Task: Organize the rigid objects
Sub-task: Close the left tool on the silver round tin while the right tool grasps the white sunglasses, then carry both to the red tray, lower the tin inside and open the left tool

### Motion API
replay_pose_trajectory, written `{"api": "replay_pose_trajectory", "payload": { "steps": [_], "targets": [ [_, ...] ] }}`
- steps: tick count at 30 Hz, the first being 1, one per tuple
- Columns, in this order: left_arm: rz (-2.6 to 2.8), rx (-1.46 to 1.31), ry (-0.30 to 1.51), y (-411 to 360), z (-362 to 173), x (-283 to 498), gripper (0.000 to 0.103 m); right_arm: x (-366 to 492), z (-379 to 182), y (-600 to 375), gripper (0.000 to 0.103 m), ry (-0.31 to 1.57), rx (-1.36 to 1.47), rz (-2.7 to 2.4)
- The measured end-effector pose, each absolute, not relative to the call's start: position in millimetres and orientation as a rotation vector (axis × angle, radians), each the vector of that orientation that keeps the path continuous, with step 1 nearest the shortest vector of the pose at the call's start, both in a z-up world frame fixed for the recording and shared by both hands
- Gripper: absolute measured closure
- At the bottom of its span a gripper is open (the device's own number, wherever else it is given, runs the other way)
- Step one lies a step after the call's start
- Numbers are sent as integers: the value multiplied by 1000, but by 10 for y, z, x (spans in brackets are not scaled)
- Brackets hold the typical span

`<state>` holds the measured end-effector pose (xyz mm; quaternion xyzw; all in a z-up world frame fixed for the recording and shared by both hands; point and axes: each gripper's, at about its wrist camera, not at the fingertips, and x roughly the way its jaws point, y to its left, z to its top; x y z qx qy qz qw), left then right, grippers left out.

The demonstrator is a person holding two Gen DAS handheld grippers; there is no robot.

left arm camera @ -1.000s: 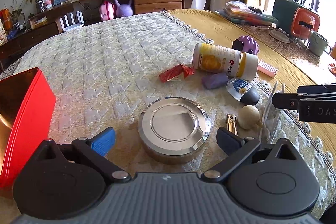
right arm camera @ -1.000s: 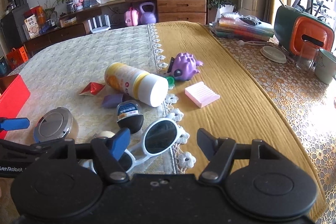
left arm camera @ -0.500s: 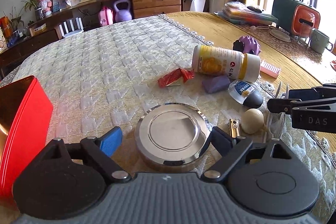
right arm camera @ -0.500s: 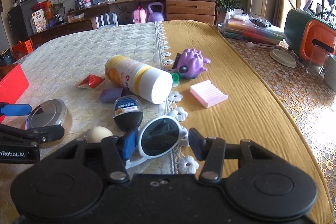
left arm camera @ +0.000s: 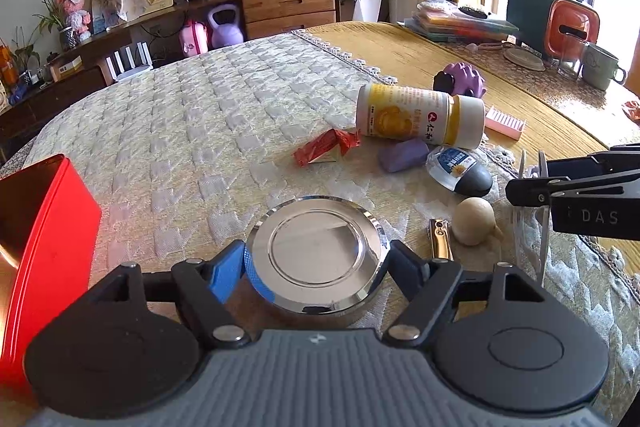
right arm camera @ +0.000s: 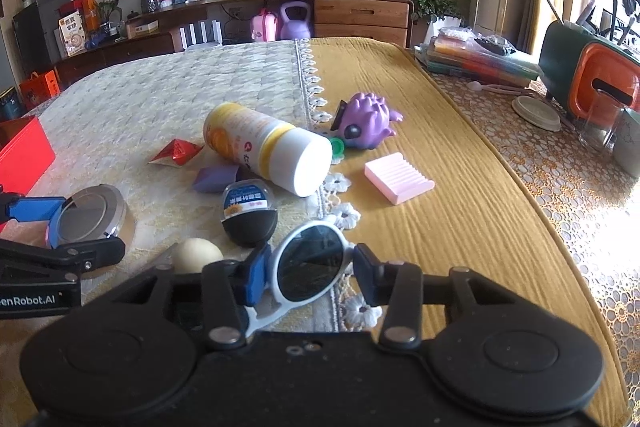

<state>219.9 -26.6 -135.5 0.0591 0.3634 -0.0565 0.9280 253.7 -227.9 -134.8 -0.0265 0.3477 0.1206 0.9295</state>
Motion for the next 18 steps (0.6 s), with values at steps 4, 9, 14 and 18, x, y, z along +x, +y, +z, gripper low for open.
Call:
{"api": "replay_pose_trajectory", "payload": {
  "steps": [4,9,14,18],
  "targets": [
    [-117,103,737,-216,-1298,2130,26,2461,-1288,-2282,59,707,-55,246],
    [-105,79,737,-134,-1185,2033,26,2344,-1173,-2271,59,697,-63,248],
    [-88,61,728,-15,-1032,1906,26,2228,-1000,-2222,59,676,-73,267],
    [-73,42,717,125,-878,1792,26,2160,-815,-2113,59,655,-79,298]
  ]
}}
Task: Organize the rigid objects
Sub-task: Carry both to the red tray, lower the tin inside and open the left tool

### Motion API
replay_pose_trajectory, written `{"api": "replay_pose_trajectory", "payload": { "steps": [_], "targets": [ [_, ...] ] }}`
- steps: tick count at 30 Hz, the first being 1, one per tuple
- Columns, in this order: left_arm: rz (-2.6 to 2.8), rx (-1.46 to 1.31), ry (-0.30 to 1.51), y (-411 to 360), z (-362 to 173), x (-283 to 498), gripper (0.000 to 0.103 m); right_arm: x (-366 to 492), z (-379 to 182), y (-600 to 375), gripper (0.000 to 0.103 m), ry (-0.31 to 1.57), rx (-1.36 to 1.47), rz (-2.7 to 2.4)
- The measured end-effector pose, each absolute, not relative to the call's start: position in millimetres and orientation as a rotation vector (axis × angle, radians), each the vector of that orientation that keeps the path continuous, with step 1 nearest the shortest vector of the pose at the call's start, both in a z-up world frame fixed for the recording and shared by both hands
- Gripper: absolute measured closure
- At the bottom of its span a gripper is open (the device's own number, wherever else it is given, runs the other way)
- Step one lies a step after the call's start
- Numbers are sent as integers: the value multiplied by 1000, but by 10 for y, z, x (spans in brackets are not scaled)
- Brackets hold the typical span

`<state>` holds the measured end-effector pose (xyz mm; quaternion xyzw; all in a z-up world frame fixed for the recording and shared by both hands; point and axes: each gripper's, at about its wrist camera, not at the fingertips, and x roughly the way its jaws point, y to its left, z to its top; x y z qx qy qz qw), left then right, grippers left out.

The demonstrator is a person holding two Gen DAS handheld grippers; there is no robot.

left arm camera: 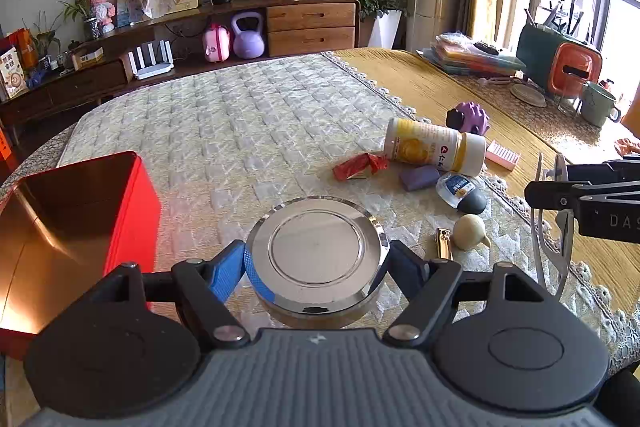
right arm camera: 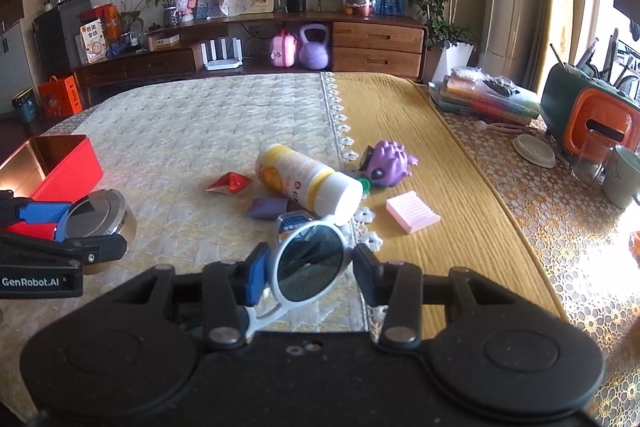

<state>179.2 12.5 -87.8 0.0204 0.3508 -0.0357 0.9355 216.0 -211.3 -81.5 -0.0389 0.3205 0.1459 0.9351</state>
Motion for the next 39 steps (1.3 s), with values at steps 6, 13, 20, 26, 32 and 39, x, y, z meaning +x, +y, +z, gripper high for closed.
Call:
{"api": "replay_pose_trajectory", "payload": {
  "steps": [6,13,20,26,32,39],
  "targets": [
    [-43,16,709,361,-647,1682,26,2098,-565,-1805,59,625,-118,376],
    [19,35,674,747,-467,1610,26,2137,-353,-1317,59,605,-156,482],
    [107,9,677,1284,-394,1674,26,2206,-275,-718,59,588,-224,590],
    [159,4,700,1684,-425,1799,26,2303,-243,-245,59,570,-248,666],
    [184,-25,755,2069,-547,1989,26,2357,-338,174,59,565,-293,729],
    [192,-23,798,2390,-673,2286,26,2405,-500,594,59,566,-345,803]
  ]
}}
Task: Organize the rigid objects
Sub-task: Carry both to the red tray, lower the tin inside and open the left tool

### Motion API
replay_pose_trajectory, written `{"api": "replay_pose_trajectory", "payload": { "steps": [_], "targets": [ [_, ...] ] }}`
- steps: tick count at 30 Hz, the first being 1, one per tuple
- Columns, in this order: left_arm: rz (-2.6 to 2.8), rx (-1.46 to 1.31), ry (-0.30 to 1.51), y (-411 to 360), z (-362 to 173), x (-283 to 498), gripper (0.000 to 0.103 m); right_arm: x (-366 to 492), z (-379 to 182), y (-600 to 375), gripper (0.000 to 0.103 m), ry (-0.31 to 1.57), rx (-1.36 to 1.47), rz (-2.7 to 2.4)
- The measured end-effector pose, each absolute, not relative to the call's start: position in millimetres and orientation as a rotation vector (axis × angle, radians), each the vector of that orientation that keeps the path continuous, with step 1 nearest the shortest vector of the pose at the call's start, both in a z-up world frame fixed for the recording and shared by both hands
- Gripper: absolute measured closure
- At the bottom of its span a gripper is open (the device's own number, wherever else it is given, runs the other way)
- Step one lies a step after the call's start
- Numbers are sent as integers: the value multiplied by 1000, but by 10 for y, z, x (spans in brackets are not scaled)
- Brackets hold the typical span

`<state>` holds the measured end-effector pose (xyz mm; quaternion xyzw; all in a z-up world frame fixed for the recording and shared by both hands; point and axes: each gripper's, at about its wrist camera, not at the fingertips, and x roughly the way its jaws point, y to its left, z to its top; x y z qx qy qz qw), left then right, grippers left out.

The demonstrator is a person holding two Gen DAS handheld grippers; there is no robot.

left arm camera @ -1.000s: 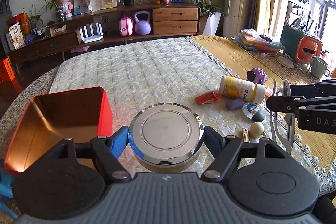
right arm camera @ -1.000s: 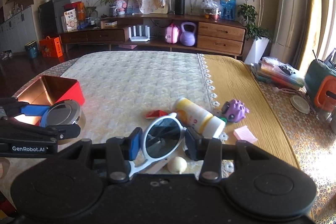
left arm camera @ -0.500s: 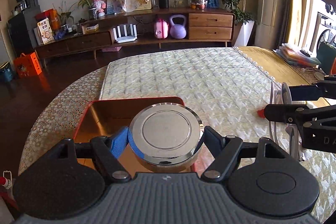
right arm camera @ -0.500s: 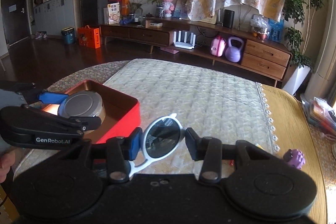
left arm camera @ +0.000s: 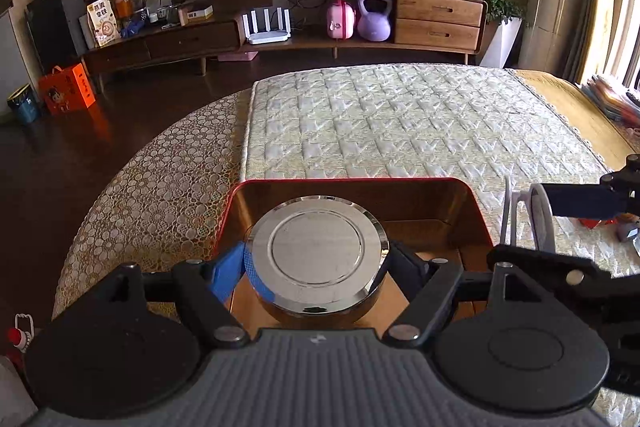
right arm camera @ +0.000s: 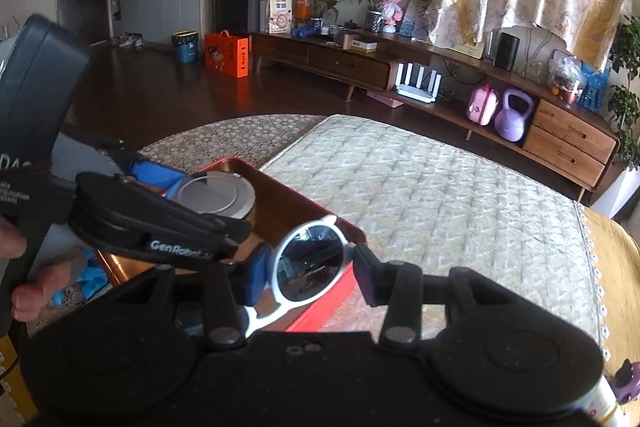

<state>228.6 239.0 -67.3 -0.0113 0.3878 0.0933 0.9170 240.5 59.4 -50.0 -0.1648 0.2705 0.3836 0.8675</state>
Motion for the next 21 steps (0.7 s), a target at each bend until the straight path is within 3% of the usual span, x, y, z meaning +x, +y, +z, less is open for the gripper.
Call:
{"api": "replay_pose_trajectory", "payload": {
  "steps": [15,21],
  "targets": [
    [158,16,885,2557,-931,2663,26,2540,-879,1072,59,648,-486,853],
    [140,28,920,2510,-1023,2728,26,2537,-955,1194,64,682,-545,851]
  ]
}}
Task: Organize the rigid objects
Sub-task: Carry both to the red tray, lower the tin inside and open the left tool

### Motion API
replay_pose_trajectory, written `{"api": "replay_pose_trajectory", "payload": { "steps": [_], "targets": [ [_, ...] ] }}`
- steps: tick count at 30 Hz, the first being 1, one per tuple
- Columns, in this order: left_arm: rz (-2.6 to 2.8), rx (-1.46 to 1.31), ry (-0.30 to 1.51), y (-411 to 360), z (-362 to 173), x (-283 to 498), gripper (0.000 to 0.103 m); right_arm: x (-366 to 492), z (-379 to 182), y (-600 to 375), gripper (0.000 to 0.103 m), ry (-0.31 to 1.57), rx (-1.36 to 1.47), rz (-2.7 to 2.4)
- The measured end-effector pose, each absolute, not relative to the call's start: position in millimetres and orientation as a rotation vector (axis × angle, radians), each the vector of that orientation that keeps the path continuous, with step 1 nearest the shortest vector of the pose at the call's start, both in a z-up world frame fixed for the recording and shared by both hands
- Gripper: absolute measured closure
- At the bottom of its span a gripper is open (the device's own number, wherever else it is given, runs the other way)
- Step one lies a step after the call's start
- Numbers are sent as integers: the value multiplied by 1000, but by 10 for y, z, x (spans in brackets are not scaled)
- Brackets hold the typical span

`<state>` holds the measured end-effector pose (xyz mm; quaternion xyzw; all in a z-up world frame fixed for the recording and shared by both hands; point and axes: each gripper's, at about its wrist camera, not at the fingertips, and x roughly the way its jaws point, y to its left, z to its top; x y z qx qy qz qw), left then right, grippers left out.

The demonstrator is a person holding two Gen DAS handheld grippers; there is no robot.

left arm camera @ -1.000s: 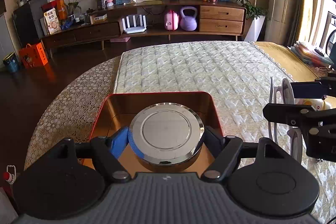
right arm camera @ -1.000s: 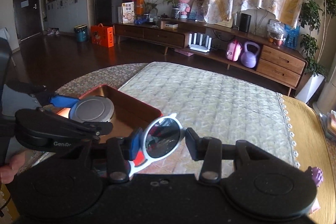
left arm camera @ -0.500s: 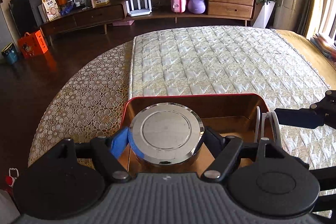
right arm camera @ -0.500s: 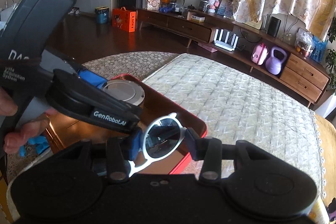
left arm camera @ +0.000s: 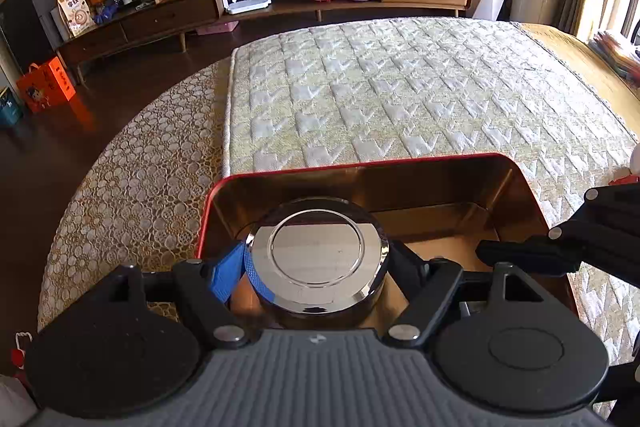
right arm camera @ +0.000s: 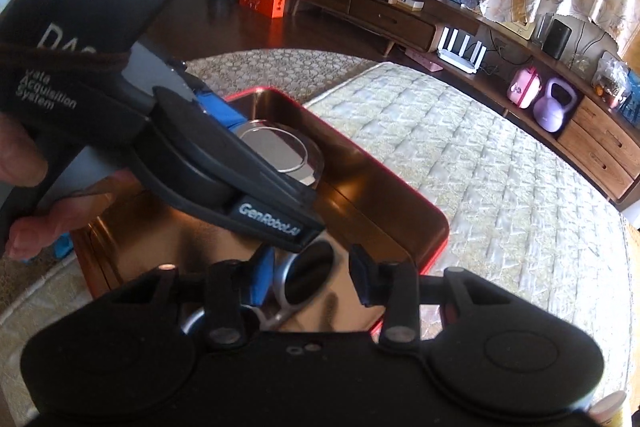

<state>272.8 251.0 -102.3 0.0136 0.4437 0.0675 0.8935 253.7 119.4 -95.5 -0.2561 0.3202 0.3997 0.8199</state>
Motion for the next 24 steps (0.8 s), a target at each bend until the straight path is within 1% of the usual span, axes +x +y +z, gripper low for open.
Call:
{"api": "replay_pose_trajectory", "payload": {
  "steps": [10,13,24],
  "targets": [
    [138,52,974,2420,-1090,2778,26,2480,-901,1125,54,697,-526,881],
    [150,58,966,2409,-1060,2761,26,2469,-863,1072,45,693,-505,887],
    [160,31,904,2350,-770,2540,24,2333,-654,857,43,650,-444,876]
  ]
}}
